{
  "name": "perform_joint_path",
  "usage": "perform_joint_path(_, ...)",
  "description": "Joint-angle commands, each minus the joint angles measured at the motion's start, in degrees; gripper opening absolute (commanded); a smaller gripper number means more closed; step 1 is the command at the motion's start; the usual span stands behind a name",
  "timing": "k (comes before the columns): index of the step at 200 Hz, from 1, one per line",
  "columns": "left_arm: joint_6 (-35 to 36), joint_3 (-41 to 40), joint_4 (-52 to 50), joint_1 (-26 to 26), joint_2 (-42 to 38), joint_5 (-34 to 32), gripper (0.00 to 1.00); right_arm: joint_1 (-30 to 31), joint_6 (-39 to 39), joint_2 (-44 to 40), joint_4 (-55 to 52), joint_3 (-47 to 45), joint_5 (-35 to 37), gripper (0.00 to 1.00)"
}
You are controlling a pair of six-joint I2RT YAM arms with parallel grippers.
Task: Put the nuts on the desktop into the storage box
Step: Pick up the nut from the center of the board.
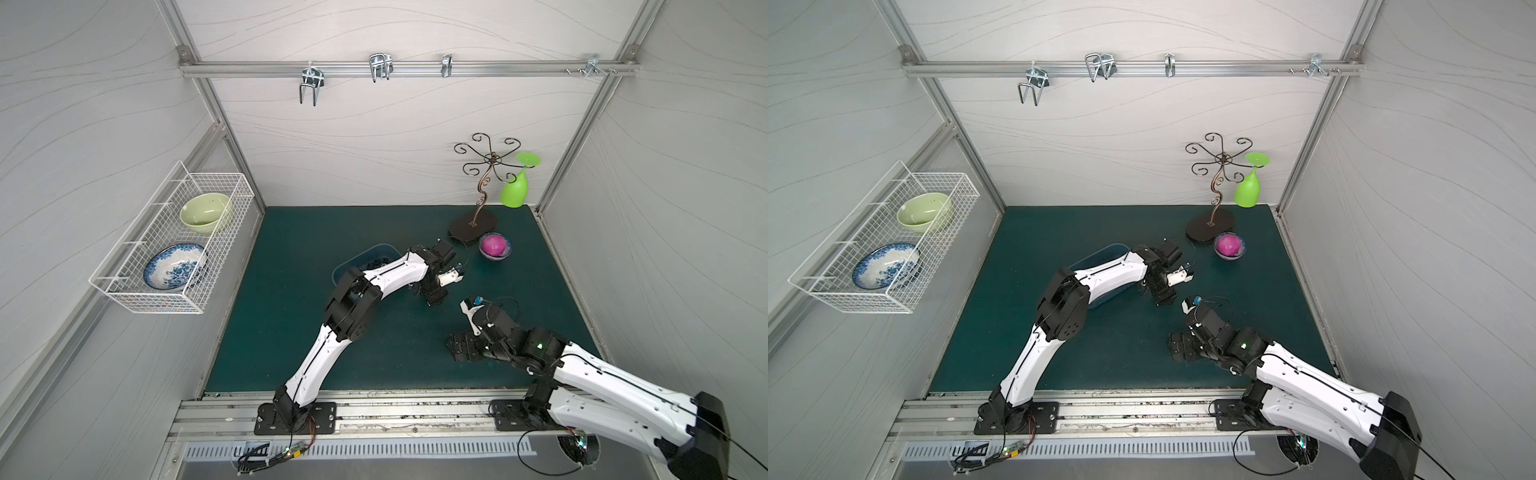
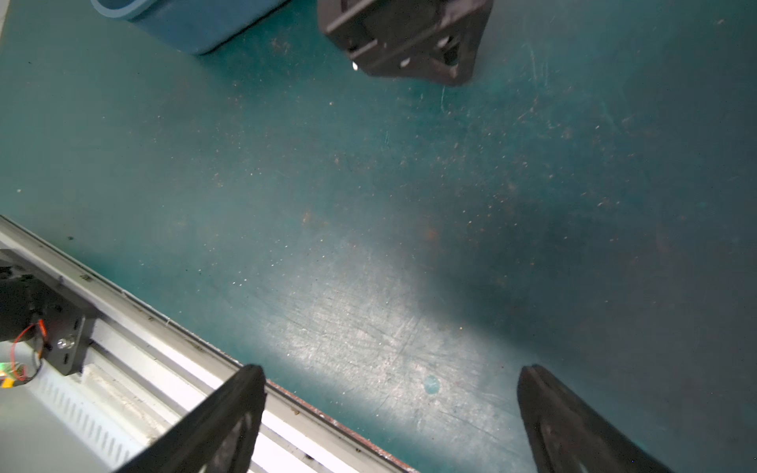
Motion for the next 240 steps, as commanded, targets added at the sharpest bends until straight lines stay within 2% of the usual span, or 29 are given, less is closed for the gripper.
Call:
perform_joint_path(1, 0.1, 2.6, -0.8, 0.8, 1.2, 1.2, 0.54, 0.3, -3.4, 0.7, -0.6, 3.9, 4.7, 0.99)
perform_joint_path(37, -0.3, 2.6, -1.3, 1.1, 1.4, 2.6, 0.51, 0.3, -9.2, 2.7, 5.4, 3.0, 5.1, 0.99)
perform_joint_path(57, -0.8, 2.6, -1.6, 1.1, 2.2, 2.5, 0.48, 0.4, -15.5, 3.8, 10.3, 1.1, 3.5, 0.99)
perform_joint_path(70, -0.9, 2.5, -2.0, 1.1, 2.5, 2.5, 0.48, 0.3, -16.8, 4.1, 12.1, 0.1, 5.3, 0.99)
perform_joint_path(106, -1.2, 2.4, -2.1, 1.1, 2.5, 3.5, 0.46, 0.3, -21.4, 1.0, 19.8, -4.8, 6.1, 0.99)
perform_joint_path(131, -1.3, 2.6, -2.2, 1.1, 2.4, 3.7, 0.43, 0.4, -22.8, -2.5, 23.4, -8.8, 6.4, 0.99)
perform_joint_path(171, -1.2, 2.7, -2.6, 1.1, 2.6, 4.4, 0.4, 0.3, -21.0, -5.0, 21.5, -10.8, 8.9, 0.99)
perform_joint_path(186, -1.1, 2.6, -2.8, 1.1, 2.5, 4.4, 0.39, 0.4, -20.6, -5.1, 21.6, -11.1, 8.4, 0.99)
perform_joint_path(201, -1.5, 2.5, -2.8, 1.1, 2.5, 4.0, 0.32, 0.4, -20.5, -4.6, 21.4, -10.9, 8.2, 0.99)
perform_joint_path(230, -1.5, 2.5, -3.7, 1.1, 1.7, 3.9, 0.31, 0.4, -20.4, -3.1, 21.8, -10.4, 7.5, 0.99)
perform_joint_path(240, -1.1, 2.5, -4.0, 1.1, 1.4, 3.9, 0.26, 0.3, -20.6, -2.5, 22.0, -10.1, 7.0, 0.99)
